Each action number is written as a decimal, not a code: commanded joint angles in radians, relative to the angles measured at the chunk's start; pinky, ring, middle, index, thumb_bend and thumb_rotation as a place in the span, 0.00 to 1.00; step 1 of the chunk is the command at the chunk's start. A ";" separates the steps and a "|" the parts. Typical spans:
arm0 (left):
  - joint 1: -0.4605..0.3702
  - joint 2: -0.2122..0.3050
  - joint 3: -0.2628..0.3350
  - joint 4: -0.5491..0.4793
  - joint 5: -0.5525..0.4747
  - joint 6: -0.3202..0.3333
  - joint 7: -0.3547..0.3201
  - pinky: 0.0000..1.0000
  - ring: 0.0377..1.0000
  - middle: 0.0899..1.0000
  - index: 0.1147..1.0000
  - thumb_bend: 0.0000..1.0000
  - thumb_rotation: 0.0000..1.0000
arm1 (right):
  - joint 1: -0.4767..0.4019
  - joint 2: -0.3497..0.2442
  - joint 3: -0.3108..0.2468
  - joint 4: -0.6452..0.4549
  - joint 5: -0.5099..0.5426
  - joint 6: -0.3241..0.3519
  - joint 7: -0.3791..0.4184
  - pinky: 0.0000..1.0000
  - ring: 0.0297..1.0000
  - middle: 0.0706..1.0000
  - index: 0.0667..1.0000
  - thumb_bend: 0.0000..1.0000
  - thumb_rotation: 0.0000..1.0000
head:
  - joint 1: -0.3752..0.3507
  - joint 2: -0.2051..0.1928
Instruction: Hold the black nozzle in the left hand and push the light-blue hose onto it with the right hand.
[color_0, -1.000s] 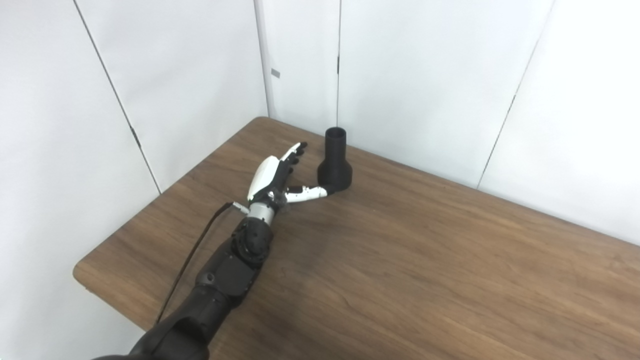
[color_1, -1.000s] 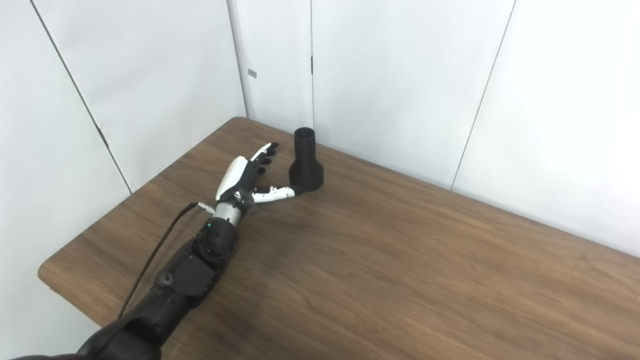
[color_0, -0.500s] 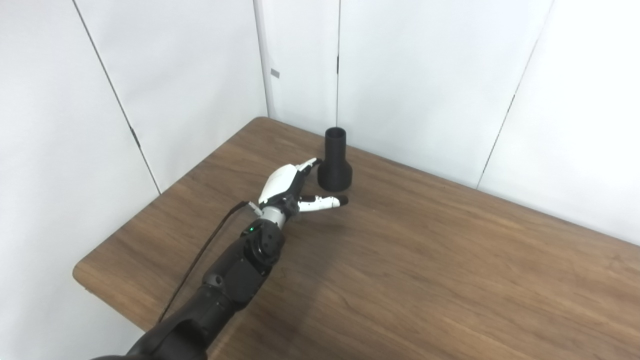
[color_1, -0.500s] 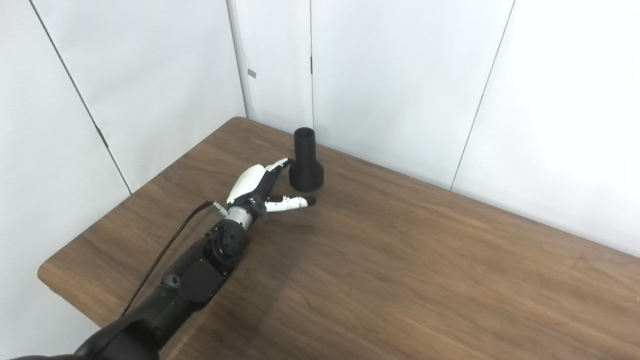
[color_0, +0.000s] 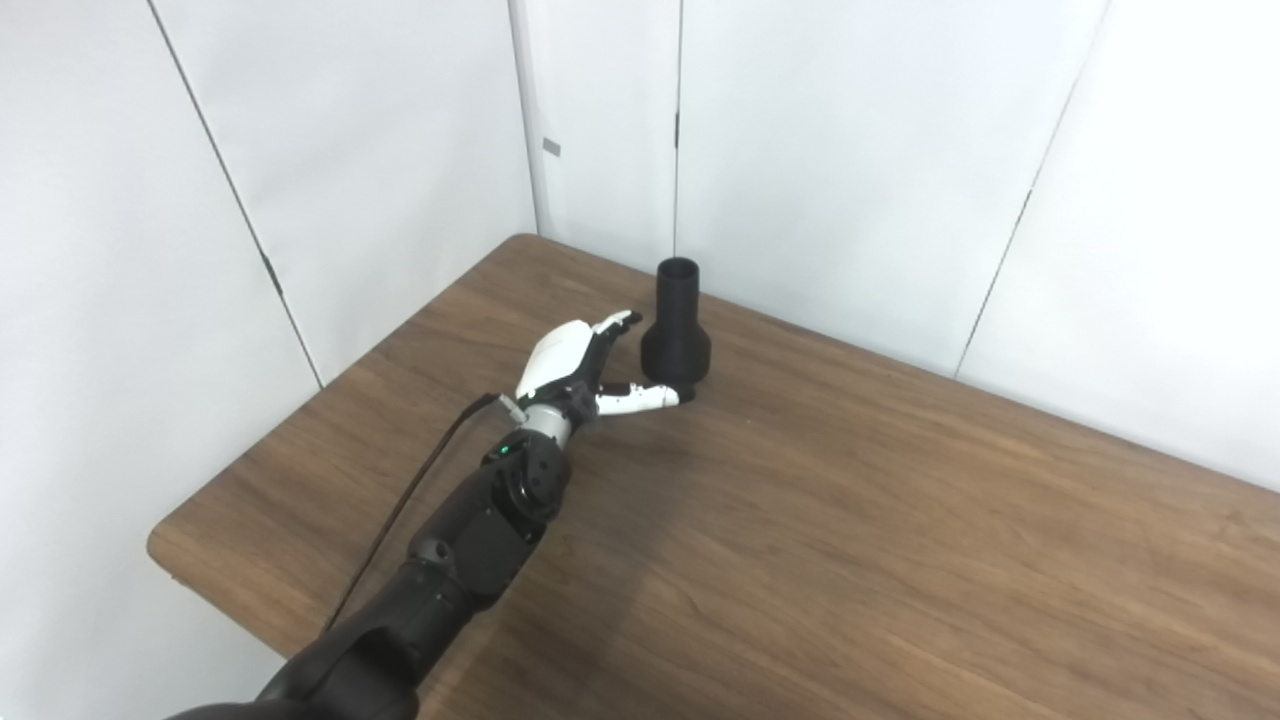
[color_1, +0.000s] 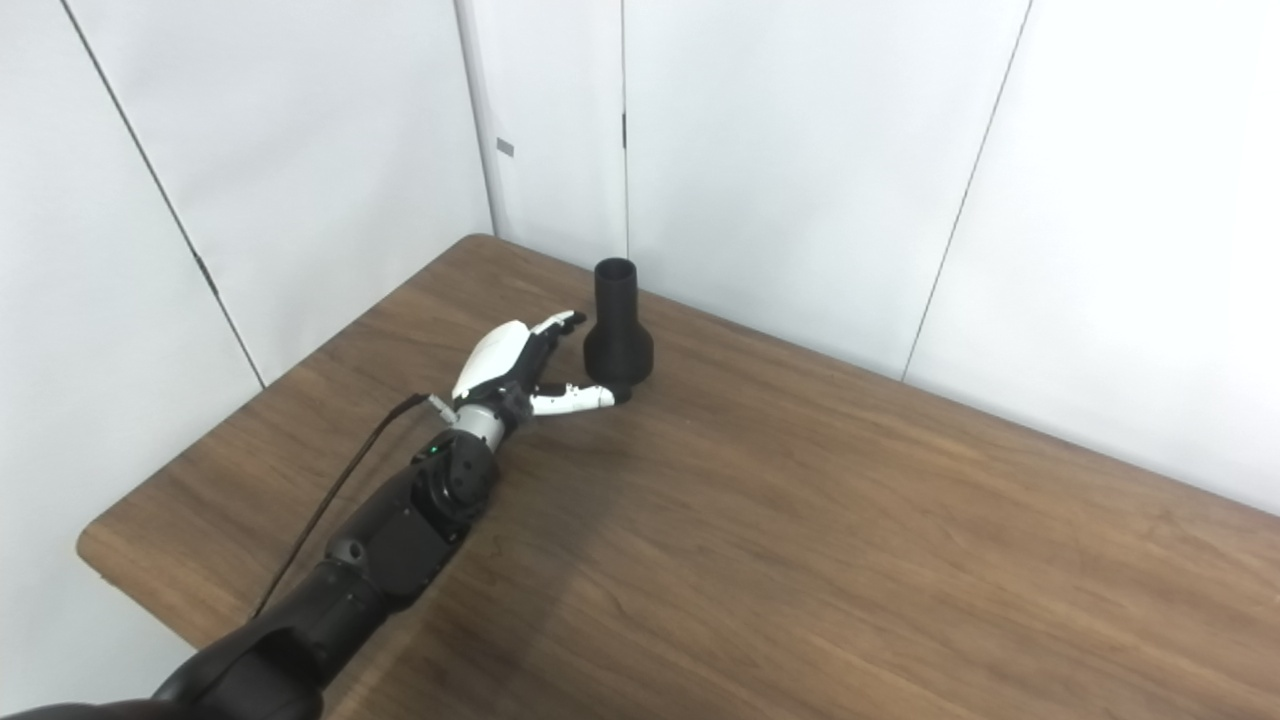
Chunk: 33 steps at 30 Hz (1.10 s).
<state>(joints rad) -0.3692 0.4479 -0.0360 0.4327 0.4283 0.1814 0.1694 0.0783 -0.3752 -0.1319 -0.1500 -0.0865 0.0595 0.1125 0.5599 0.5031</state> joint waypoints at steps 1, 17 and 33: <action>0.016 -0.007 -0.002 0.053 -0.019 0.060 -0.041 1.00 0.89 0.89 0.90 1.00 0.55 | 0.025 -0.018 0.004 -0.006 0.004 0.019 0.021 0.42 0.54 0.57 0.46 0.48 0.17 | 0.001 0.001; -0.032 -0.011 -0.039 0.083 -0.016 0.068 -0.082 1.00 0.91 0.89 0.85 1.00 0.44 | 0.041 -0.016 0.025 -0.049 -0.019 0.030 0.022 0.43 0.56 0.59 0.57 0.33 0.58 | -0.029 0.006; -0.077 -0.070 -0.058 0.180 -0.018 0.079 -0.032 1.00 0.94 0.91 0.90 1.00 0.42 | 0.055 -0.011 0.041 -0.087 -0.015 0.054 0.027 0.41 0.54 0.58 0.55 0.42 0.64 | -0.051 0.010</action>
<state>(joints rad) -0.4730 0.4104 -0.0769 0.5573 0.4318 0.2191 0.1965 0.1138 -0.3752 -0.1035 -0.2279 -0.1054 0.1072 0.1125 0.5078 0.5123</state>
